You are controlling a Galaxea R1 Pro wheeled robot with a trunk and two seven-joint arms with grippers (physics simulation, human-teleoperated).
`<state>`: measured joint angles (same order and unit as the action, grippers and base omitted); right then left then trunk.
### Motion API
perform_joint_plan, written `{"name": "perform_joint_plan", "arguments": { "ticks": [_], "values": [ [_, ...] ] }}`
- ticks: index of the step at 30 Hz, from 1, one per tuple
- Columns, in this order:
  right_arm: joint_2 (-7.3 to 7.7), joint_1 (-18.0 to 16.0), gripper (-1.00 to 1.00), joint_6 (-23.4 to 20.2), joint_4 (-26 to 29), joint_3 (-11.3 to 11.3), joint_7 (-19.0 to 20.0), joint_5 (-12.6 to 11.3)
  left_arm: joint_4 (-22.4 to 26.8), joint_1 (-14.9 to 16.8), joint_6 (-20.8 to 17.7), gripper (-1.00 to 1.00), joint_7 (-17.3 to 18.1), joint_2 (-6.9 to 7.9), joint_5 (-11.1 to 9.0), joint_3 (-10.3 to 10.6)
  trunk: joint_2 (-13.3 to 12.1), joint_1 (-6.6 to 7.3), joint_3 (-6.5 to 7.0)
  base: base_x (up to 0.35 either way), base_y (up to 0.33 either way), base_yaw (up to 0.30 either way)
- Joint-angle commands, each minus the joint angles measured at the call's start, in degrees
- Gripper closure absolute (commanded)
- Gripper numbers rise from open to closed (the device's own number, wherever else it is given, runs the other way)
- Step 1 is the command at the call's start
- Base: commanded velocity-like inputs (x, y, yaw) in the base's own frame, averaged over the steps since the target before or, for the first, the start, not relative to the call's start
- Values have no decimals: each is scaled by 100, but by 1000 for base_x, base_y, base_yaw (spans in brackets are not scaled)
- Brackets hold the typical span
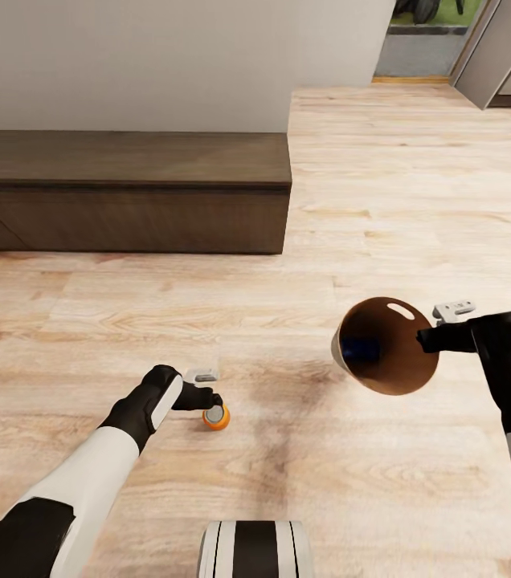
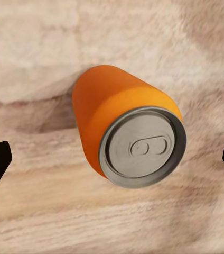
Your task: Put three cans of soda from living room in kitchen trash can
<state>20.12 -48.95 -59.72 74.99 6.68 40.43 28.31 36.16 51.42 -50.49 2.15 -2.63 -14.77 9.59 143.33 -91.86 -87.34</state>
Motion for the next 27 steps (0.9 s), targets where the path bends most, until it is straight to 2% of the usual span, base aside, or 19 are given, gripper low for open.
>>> {"name": "perform_joint_plan", "arguments": {
  "ticks": [1,7,20,27],
  "values": [
    [0,0,100,-28,64,0,37,-69,-1,0,-2,-100,-1,0,2,0,0,0,0,0,0,0],
    [-13,-55,100,-28,290,-6,44,-80,-3,0,-5,-100,19,0,1,-1,0,0,0,0,0,0],
    [-26,-71,100,-28,425,-85,53,-91,8,0,-109,-100,23,-12,6,8,17,-33,-288,0,0,0],
    [-26,-71,100,-28,428,-98,53,-85,63,0,-117,-100,23,-15,-1,8,17,-33,-288,0,0,0]
  ]
}}
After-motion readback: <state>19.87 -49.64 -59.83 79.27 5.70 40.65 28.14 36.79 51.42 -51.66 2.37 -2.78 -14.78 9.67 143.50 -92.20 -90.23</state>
